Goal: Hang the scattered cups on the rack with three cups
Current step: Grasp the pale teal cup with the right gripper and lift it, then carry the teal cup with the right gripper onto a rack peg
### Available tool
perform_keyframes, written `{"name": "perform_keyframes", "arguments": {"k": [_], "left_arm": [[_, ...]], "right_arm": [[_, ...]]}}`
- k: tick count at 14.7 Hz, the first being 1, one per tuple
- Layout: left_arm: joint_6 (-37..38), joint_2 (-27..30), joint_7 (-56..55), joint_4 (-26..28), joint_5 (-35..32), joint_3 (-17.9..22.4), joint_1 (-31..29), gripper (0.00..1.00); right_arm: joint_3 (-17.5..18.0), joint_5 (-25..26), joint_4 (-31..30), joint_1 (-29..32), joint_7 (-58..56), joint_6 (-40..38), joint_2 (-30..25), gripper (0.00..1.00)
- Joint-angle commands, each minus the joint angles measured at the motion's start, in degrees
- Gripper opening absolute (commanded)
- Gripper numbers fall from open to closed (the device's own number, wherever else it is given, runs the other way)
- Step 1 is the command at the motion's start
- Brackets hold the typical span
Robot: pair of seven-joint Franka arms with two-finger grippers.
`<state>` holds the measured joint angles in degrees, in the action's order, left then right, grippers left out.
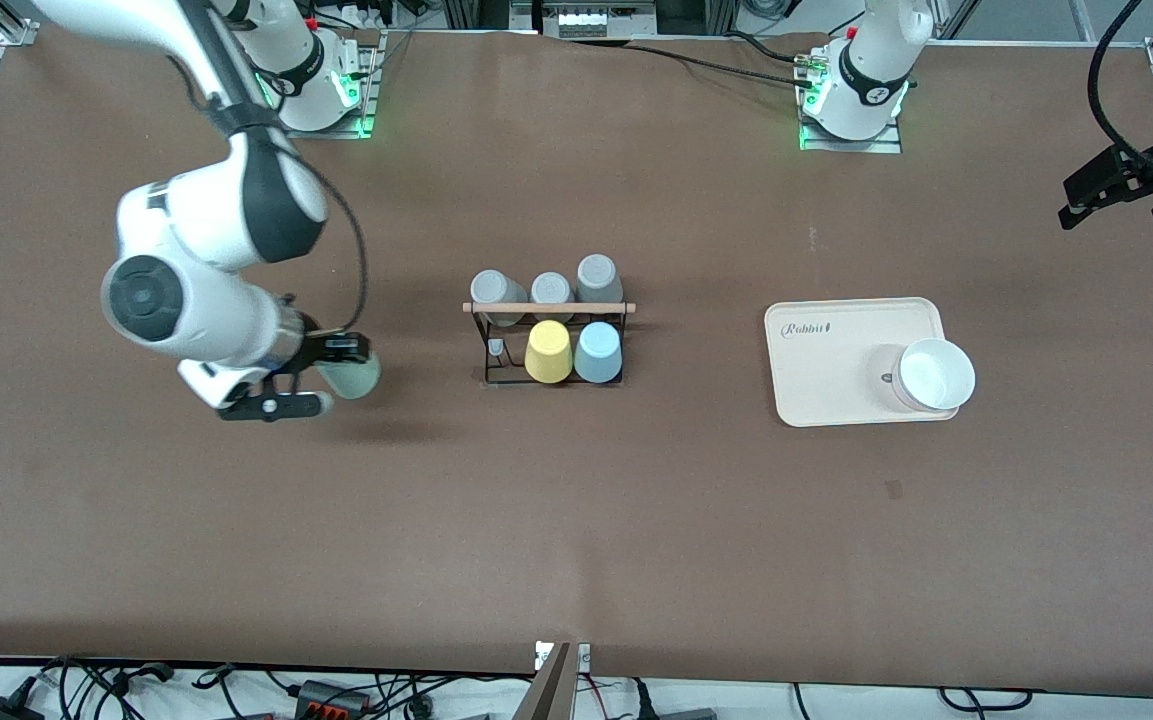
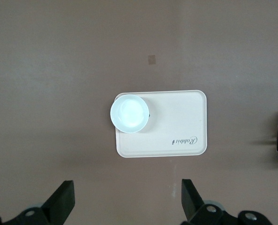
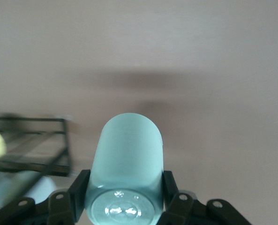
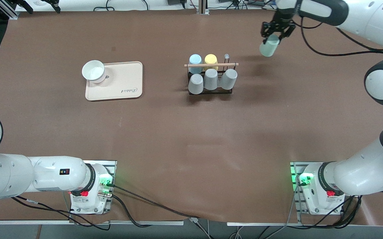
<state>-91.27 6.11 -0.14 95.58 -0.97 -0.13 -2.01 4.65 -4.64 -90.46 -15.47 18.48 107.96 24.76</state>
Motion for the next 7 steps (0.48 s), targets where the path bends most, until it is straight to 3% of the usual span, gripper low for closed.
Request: {"name": "perform_keyframes", "arguments": {"k": [1,7], "left_arm": [[-0.6,-0.7,0.8,-1.2,1.0,0.0,0.1,1.00],[-0.4,-1.7,0.8,-1.4,0.9,0.0,0.2,1.00]], "right_arm": [[-0.4,-0.5,6.4,-4.5,9.4,-1.4,3.3,0.23],[-0.3,-0.5,11.2,-11.2,20.4,-1.5,6.2,0.23]]}}
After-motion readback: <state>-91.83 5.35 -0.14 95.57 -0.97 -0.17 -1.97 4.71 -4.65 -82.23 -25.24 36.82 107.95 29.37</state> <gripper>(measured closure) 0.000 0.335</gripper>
